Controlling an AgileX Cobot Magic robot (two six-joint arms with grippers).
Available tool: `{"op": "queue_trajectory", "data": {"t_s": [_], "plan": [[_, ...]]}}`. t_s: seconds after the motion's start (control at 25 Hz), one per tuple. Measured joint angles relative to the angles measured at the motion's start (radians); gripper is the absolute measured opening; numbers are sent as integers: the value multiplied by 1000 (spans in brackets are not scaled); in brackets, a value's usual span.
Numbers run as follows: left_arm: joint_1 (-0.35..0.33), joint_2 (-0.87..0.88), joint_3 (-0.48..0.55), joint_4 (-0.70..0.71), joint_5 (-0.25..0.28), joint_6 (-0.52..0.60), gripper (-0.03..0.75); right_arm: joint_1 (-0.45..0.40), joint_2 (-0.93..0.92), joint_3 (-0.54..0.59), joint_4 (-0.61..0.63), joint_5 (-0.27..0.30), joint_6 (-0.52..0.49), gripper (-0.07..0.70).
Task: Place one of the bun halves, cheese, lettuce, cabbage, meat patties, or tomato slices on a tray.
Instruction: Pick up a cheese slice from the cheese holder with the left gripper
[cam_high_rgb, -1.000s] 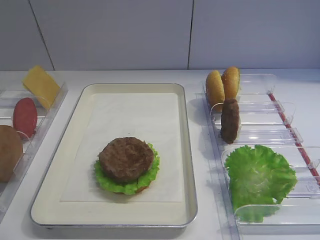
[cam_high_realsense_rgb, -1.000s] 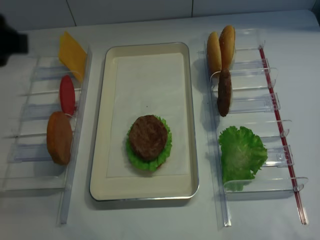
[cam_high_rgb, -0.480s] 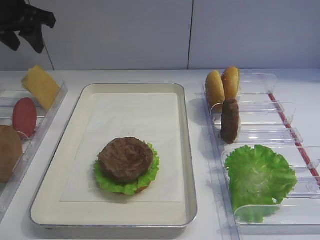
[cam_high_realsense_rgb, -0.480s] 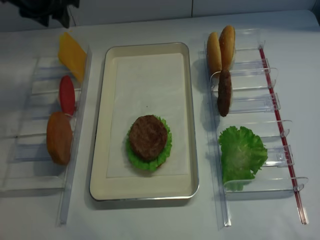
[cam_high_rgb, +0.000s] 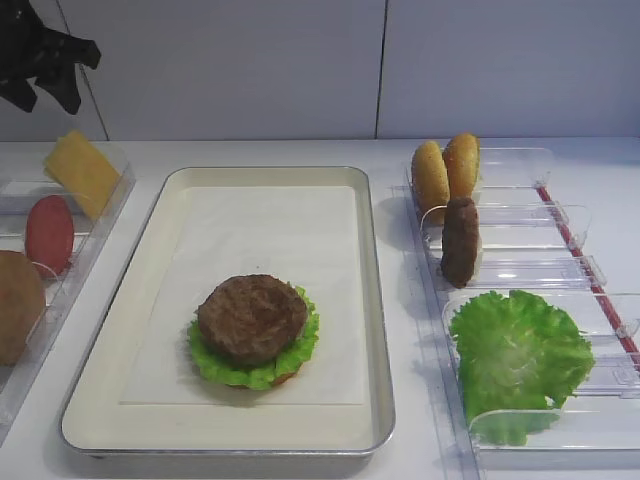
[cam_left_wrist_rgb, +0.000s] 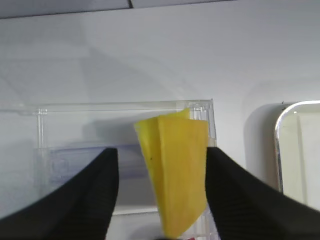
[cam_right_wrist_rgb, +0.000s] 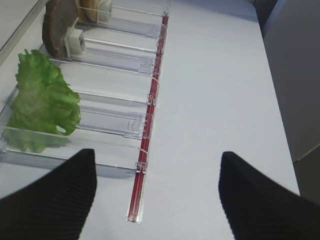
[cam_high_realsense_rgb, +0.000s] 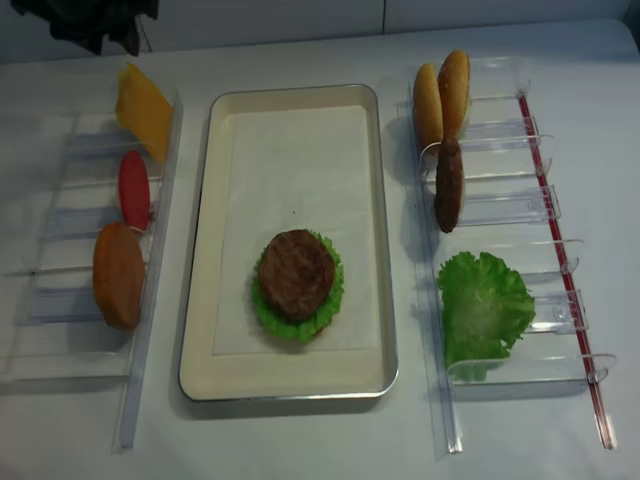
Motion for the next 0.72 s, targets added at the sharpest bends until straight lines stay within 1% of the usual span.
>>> {"op": "queue_trajectory", "data": {"t_s": [0.12, 0.32, 0.72], "plan": [[19, 3, 0, -58, -5, 41, 384, 0, 0, 0, 0, 0, 0, 523], [22, 32, 0, -151, -5, 91, 384, 0, 0, 0, 0, 0, 0, 523], [22, 57, -2, -155, -3, 114, 384, 0, 0, 0, 0, 0, 0, 523]]}}
